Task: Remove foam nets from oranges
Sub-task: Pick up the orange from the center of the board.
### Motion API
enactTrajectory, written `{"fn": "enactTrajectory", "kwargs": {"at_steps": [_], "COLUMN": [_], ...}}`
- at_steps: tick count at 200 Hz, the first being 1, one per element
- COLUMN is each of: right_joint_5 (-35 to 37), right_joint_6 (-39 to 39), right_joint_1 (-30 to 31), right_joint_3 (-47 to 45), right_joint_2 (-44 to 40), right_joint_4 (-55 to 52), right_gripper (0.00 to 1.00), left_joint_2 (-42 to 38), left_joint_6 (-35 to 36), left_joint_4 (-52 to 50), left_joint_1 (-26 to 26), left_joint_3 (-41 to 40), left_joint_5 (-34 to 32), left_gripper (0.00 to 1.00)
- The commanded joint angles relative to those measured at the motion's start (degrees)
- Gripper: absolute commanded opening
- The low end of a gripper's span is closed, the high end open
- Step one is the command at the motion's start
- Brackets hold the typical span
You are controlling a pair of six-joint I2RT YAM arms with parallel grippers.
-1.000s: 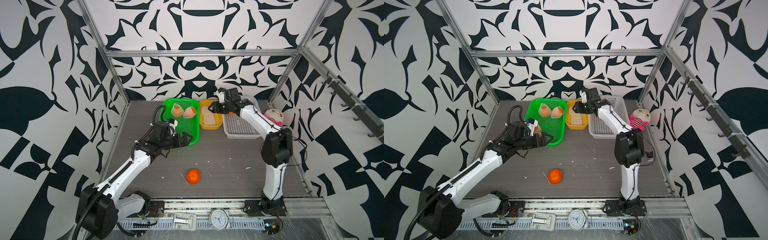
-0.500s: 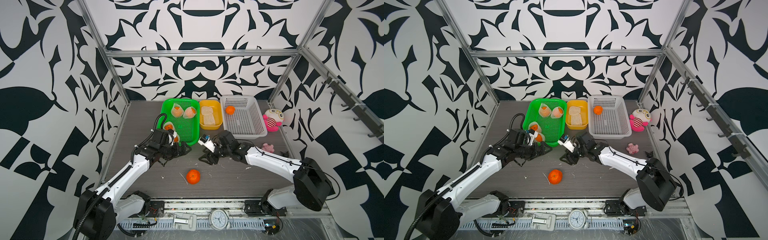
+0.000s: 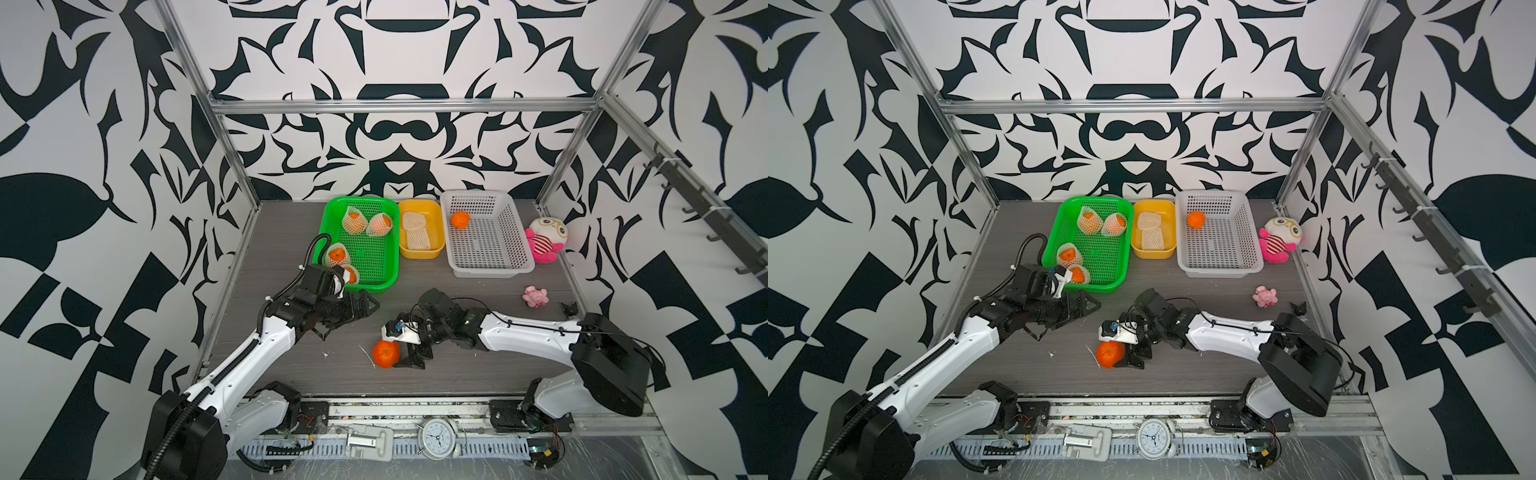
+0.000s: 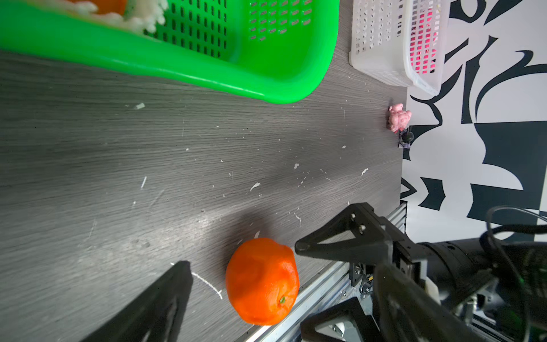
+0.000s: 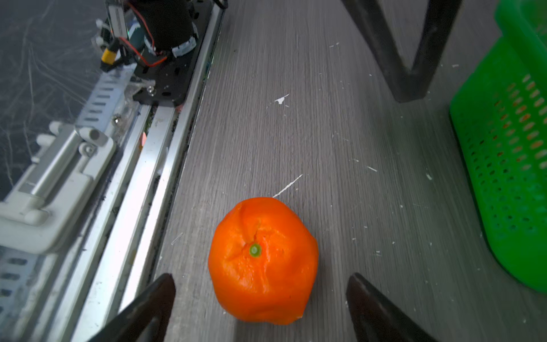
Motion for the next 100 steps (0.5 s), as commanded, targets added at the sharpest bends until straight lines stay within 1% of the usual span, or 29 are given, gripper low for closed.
{"fn": "enactTrajectory", "kwargs": {"at_steps": [1,51,62,85,100], "right_joint_5": [-1.8,-1.7,-2.1,-2.7,-3.0], "right_joint_6": [-1.1,-0.8,-0.7,-0.1,0.6], "right_joint_1": [1.3,1.4,1.4,1.5,1.5], "right_joint_3": [0.5,2.4,2.8,3.8,3.9], "right_joint_2": [1.3,8.2,9.4,11.1,11.5], "right_joint_4": [4.0,7.6,8.4,8.8,9.4], "right_gripper": [0.99,0.99,0.96,0.86,0.84], "left_joint_2": [-0.6,-1.9,-2.2,-2.5,-2.5], "left_joint_6": [-0.1,-0.3,-0.3,-0.2,-0.3], "left_joint_4": [-1.4,-1.9,-2.1,-2.3,-2.3], "left_joint_1": [0.4,0.9,1.0,1.2,1.2], "left_joint_3": [-0.3,-0.4,-0.4,-0.6,-0.7], "left_joint_5": [-0.4,-1.0,-1.2,-1.4,-1.3], "left_gripper": [0.99,1.0,0.99,0.99,0.99]}}
